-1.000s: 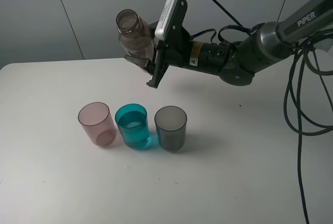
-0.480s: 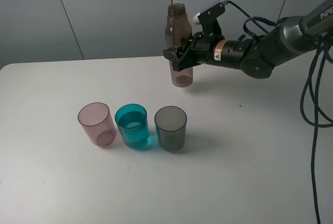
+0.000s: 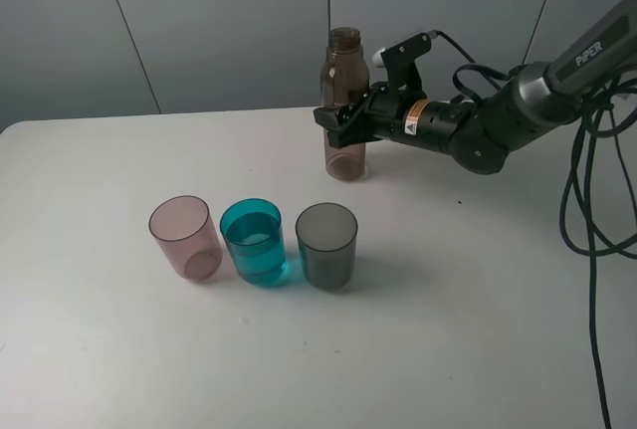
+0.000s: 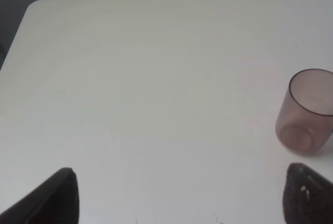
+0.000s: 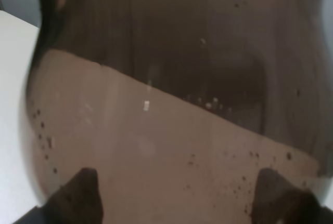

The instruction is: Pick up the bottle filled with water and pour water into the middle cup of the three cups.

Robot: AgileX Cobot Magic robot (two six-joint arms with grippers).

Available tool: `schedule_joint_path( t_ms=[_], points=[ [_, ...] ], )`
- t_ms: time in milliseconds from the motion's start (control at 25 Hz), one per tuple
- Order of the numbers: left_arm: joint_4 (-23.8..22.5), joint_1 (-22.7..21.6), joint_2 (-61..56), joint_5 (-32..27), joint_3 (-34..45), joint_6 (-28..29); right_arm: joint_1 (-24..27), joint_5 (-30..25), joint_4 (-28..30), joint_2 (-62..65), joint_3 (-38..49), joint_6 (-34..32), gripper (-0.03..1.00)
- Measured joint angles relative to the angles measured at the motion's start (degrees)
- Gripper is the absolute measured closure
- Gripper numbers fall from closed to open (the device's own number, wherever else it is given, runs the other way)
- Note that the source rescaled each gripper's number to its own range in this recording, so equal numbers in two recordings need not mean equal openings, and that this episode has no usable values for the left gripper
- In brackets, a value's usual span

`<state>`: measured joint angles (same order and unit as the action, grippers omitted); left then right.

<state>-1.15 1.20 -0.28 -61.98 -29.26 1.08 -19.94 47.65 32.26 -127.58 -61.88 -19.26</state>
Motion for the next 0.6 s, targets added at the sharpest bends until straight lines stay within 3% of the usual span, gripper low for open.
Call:
schedule_joint_path(
  t_ms=[400,440,600],
  points=[
    [0.0,0.0,0.0,0.0,0.0,0.0,-0.1,-0.16,-0.12,-0.12,0.0,0.0,0.91],
    [0.0,0.0,0.0,0.0,0.0,0.0,-0.1,-0.16,-0.12,-0.12,0.0,0.11,0.87],
    [0.0,0.0,0.0,0.0,0.0,0.0,-0.32,-0.29,-0.12,-0.12,0.0,-0.14,0.24]
  ],
)
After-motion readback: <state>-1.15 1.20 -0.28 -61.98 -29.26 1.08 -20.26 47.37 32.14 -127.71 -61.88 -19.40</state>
